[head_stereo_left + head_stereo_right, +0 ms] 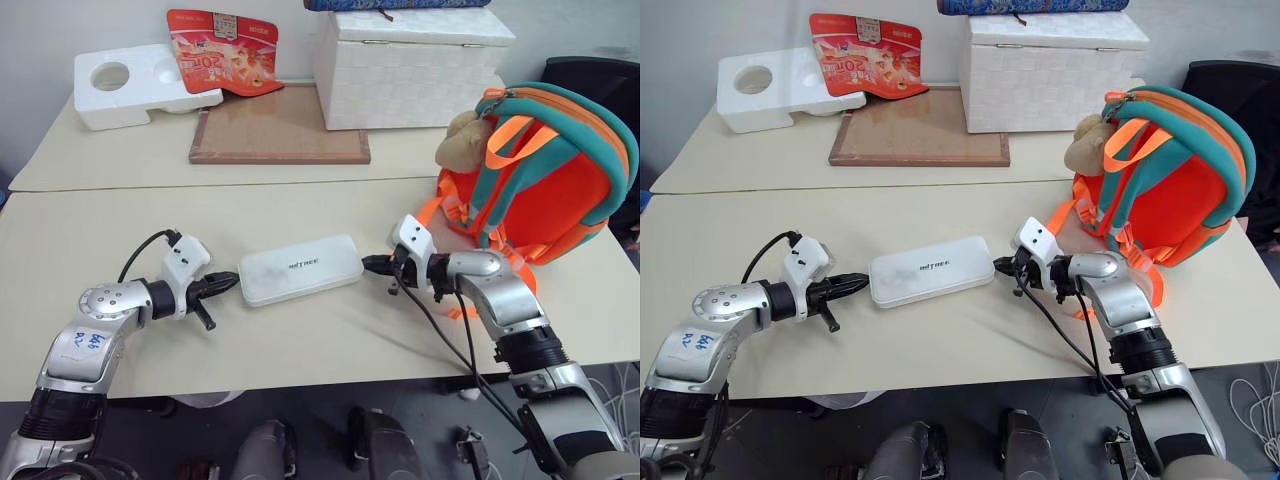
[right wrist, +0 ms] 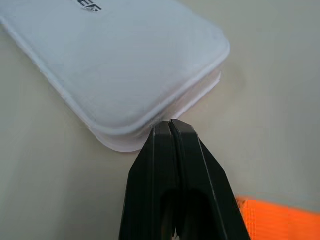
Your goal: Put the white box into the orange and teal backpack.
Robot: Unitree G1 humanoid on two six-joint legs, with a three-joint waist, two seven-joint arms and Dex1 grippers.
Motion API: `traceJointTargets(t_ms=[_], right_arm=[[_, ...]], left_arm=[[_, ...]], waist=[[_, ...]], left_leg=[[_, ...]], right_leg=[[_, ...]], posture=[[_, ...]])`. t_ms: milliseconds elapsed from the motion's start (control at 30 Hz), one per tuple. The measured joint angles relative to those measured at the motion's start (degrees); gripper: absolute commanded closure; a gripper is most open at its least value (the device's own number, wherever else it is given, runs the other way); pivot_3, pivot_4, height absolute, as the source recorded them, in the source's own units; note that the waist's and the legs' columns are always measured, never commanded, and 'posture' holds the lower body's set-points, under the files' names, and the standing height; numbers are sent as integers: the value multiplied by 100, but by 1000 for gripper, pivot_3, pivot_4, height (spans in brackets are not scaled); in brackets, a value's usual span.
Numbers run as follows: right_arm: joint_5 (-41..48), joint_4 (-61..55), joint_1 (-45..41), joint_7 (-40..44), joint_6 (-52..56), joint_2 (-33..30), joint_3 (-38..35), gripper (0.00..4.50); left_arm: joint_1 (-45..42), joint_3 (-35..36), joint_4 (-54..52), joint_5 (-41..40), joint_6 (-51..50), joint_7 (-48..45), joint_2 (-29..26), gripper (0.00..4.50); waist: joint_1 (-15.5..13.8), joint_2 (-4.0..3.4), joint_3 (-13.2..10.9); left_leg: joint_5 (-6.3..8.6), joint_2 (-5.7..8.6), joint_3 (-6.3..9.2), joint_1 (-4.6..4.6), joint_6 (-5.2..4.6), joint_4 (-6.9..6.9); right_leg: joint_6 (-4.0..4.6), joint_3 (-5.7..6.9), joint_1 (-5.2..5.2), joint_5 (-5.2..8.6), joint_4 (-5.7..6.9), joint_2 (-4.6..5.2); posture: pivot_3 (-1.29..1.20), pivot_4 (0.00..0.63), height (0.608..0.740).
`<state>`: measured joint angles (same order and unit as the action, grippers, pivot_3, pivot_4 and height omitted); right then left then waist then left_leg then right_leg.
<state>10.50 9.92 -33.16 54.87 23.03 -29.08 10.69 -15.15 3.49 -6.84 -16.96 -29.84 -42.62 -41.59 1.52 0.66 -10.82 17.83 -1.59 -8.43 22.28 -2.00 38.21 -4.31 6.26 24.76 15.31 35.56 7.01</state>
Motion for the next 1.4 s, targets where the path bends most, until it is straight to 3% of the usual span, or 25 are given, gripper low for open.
traceJointTargets(t_ms=[233, 267, 367, 533, 767, 1000, 1400], right_arm=[[32, -418, 259, -17, 200, -52, -49, 4500], [32, -431, 261, -32, 199, -52, -49, 4500], [26, -409, 259, -82, 160, -52, -56, 4500], [-30, -229, 219, -143, 16, -47, -68, 4500], [-103, -75, 115, -133, -177, -20, -21, 4500], [-163, -11, -14, -159, -258, 47, 8, 4500], [-257, -11, -12, -157, -271, 43, 13, 4500]], left_arm=[[-163, -16, 314, 107, 113, -110, 64, 4479], [-169, -14, 360, 83, 61, -175, 32, 4306], [-209, 138, 547, -330, -596, -501, -179, 3647], [-561, 668, 940, -1449, -2626, -1110, -709, 2038], [-1419, 800, 1839, -2298, -4590, -1310, -687, 51], [-1949, 716, 2312, -2325, -5304, -800, 2, 51], [-2973, 210, 3445, -2063, -5195, -736, 564, 51]], waist=[[9, 0, 0], [12, 0, 0], [17, 0, 0], [17, 3, -1], [10, 4, -1], [10, 5, -1], [-46, 6, -1]], left_leg=[[-3, -9, -3, -3, 7, 1], [-3, -11, -4, -3, 8, 1], [-4, -18, -4, -4, 13, 1], [-6, -17, -4, -7, 17, 3], [-8, -11, -1, -5, 15, 11], [-13, -13, -3, -6, 22, 13], [-11, -8, 5, -8, 20, 58]], right_leg=[[0, 1, 2, 0, 1, -18], [0, 0, 2, 0, 1, -21], [1, -1, 4, 1, 1, -29], [4, -4, 2, 3, 5, -33], [3, -9, -1, 3, 11, -46], [3, -14, 0, 3, 14, -50], [3, -15, -12, 3, 40, -42]], posture=[[0, 150, 740], [0, 150, 740], [0, 150, 740], [0, 150, 740], [0, 150, 740], [0, 150, 740], [0, 150, 740]])
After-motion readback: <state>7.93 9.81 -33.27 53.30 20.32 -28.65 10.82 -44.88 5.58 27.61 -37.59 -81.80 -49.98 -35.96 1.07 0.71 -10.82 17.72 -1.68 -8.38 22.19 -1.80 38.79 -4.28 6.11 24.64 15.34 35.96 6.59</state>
